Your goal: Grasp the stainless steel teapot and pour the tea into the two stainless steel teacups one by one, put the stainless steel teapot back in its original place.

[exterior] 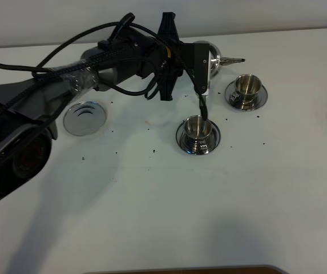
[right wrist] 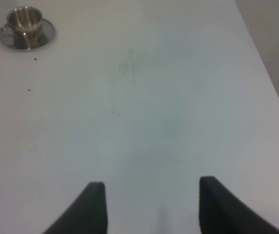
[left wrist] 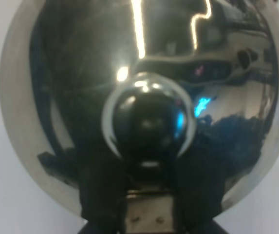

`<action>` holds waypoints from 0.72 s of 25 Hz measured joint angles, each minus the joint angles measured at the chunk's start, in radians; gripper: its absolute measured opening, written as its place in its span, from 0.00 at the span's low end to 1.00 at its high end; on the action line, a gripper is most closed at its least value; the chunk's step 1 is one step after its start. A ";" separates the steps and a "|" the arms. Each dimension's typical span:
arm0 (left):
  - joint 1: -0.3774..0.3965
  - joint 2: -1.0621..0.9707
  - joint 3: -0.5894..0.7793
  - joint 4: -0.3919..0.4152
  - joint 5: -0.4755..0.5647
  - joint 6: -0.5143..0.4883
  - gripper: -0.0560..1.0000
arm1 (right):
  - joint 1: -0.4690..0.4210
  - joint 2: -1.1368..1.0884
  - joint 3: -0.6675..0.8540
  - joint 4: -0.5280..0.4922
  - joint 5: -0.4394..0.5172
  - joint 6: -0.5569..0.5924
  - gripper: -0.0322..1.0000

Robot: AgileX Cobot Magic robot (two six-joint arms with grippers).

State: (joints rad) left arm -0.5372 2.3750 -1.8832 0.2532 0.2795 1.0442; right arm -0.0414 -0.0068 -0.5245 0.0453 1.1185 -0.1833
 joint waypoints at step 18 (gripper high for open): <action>-0.031 0.093 -0.160 0.145 0.107 -0.011 0.29 | 0.000 -0.001 0.000 0.000 0.000 0.000 0.45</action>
State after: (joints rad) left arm -0.5679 2.4684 -2.0433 0.3986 0.3870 1.0328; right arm -0.0414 -0.0076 -0.5245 0.0453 1.1185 -0.1833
